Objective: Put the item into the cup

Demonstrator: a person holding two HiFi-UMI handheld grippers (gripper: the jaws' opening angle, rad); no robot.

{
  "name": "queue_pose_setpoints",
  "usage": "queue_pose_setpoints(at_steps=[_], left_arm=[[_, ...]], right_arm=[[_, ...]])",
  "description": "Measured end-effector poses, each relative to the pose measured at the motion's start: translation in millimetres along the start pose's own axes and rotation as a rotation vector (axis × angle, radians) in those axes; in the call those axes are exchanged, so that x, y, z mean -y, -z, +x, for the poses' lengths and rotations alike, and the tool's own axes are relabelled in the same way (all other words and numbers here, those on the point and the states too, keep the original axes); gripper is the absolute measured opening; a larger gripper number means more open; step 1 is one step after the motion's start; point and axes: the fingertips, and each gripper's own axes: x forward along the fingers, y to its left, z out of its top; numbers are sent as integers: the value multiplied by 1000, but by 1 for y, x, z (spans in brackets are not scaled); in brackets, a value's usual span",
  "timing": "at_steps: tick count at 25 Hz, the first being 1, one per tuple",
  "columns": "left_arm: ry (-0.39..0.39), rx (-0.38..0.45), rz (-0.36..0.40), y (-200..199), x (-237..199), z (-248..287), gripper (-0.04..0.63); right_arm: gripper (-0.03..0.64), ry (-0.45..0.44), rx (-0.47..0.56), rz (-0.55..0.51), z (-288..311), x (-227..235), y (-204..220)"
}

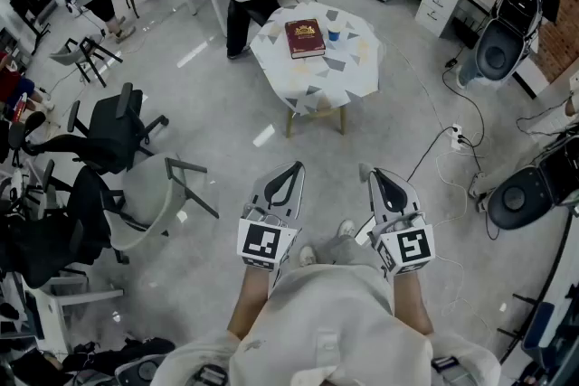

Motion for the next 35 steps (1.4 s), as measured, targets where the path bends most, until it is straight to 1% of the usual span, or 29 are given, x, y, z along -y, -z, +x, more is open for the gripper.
queue_pose_setpoints(at_steps=[4,11,18,24,27,30,35], left_arm=[[20,9,11,-1,-2,-6,14],[37,24,9,0,-10,-2,14],[42,20,3,1,-21,19,14],[28,-4,1,9,-39,58,14],[16,-12,1,2,-52,83,14],[8,2,10,-8,-62,111,14],[-12,-20,7,-7,-71,151,14]], right_arm=[[5,12,17,-26,3,-10,-10],[5,23,60,-9,10,-15,-17],[5,24,60,1,33,-4,-18],[6,7,56,33,72,21,-7],[5,-5,50,28,95,39,-13],[6,-14,48,22,117,61,-19],[5,-31,45,28,148,97,-22]])
